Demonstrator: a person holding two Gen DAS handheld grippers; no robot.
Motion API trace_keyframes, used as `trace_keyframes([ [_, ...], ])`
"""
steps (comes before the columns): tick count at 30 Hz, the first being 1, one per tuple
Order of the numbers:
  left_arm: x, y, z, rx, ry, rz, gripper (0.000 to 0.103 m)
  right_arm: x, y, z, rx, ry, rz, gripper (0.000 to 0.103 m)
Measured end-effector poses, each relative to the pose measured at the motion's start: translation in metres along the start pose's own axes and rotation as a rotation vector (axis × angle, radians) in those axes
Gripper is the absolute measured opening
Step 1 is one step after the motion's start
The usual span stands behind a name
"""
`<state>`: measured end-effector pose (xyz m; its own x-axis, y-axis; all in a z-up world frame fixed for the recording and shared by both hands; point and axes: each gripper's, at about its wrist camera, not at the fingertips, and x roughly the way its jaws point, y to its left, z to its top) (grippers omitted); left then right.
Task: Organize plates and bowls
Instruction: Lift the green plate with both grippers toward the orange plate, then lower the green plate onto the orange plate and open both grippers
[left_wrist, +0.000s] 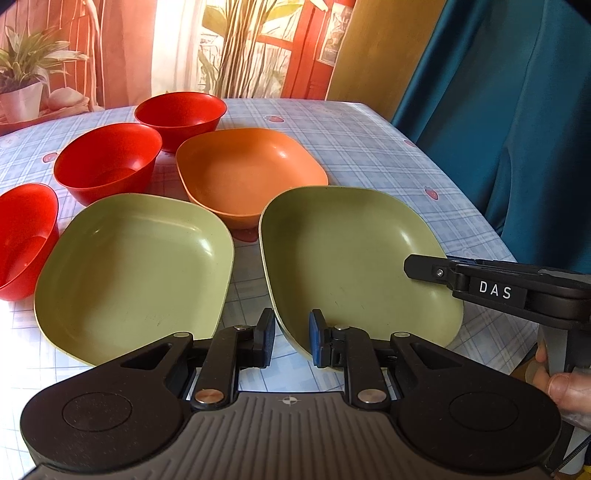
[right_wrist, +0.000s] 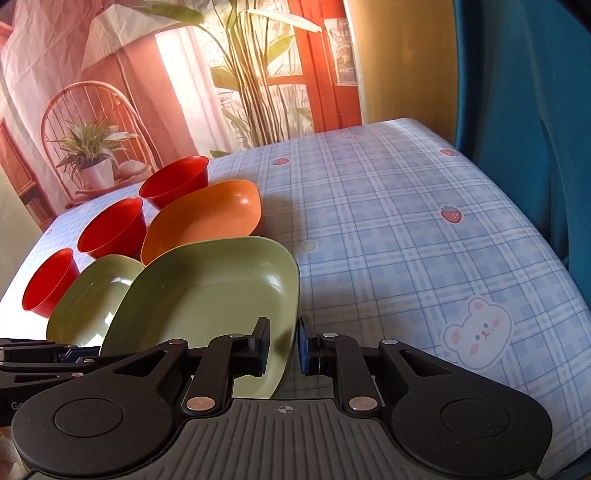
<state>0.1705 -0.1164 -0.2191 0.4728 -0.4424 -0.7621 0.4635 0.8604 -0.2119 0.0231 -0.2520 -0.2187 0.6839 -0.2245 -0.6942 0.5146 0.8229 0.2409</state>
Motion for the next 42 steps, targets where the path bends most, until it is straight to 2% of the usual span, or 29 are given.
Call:
trace_keyframes([
  [11, -0.006, -0.003, 0.013, 0.002, -0.025, -0.021, 0.021, -0.003, -0.002, 0.015, -0.013, -0.037, 0.001, 0.015],
  [20, -0.006, 0.007, 0.04, -0.037, -0.062, -0.015, 0.022, 0.009, 0.006, 0.05, -0.069, -0.068, 0.019, 0.015],
  [30, 0.018, 0.041, 0.077, -0.112, -0.054, 0.008, 0.022, 0.057, 0.028, 0.088, -0.133, -0.056, 0.053, 0.013],
  [38, 0.042, 0.053, 0.092, -0.124, -0.009, 0.041, 0.022, 0.101, 0.035, 0.103, -0.158, -0.013, 0.073, 0.012],
  [42, 0.05, 0.059, 0.095, -0.117, -0.013, 0.054, 0.022, 0.117, 0.037, 0.107, -0.163, -0.005, 0.071, 0.01],
])
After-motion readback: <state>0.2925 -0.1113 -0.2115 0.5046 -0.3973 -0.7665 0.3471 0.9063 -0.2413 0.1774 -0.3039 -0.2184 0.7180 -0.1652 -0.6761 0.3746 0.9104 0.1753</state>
